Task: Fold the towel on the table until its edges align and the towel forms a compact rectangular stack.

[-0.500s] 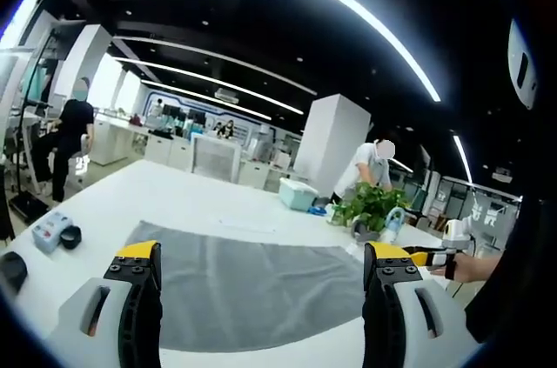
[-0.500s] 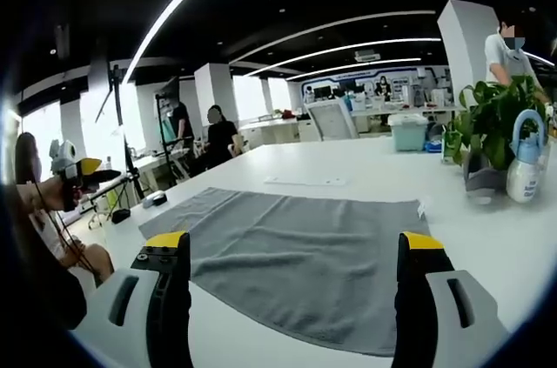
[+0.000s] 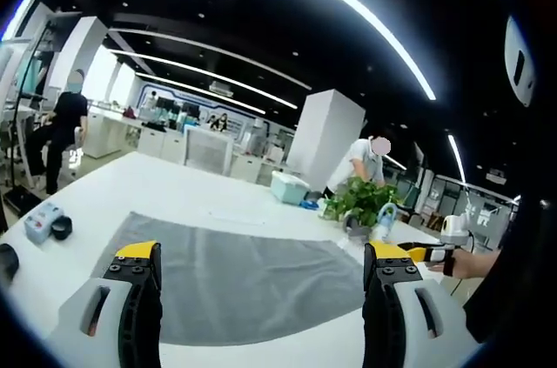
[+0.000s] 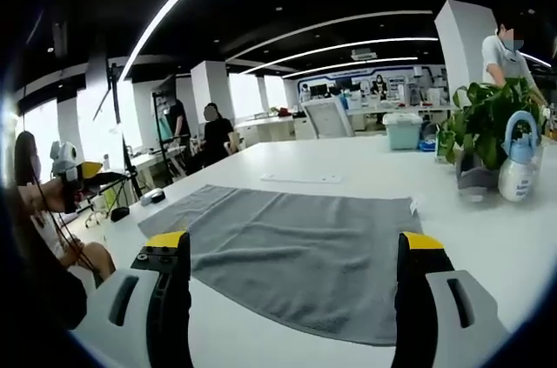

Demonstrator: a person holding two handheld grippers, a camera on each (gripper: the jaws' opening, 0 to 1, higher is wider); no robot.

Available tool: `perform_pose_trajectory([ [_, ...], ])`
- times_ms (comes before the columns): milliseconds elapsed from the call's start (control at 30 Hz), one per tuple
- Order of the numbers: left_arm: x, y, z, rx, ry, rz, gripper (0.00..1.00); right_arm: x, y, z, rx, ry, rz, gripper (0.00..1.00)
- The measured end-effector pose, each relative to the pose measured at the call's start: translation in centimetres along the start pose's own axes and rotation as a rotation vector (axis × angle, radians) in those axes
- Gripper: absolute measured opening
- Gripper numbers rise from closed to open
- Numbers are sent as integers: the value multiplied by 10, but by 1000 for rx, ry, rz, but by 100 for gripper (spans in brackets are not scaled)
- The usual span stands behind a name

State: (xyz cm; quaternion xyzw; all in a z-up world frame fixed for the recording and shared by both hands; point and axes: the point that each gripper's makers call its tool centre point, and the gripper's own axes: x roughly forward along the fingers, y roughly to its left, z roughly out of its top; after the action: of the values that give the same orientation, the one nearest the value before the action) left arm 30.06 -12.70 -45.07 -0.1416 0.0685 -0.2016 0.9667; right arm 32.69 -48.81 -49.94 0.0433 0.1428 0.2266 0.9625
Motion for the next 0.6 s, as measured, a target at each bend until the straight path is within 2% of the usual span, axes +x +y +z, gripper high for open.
perform_pose_trajectory([
  [300, 4, -3, 1, 1, 16, -29, 99, 0, -2, 3, -5, -15, -27, 98],
  [433, -3, 1, 5, 5, 1, -12, 99, 10, 1, -2, 18, -1, -13, 98],
  [600, -7, 5, 4, -7, 5, 7, 99, 21, 6, 3, 5, -14, 13, 99],
])
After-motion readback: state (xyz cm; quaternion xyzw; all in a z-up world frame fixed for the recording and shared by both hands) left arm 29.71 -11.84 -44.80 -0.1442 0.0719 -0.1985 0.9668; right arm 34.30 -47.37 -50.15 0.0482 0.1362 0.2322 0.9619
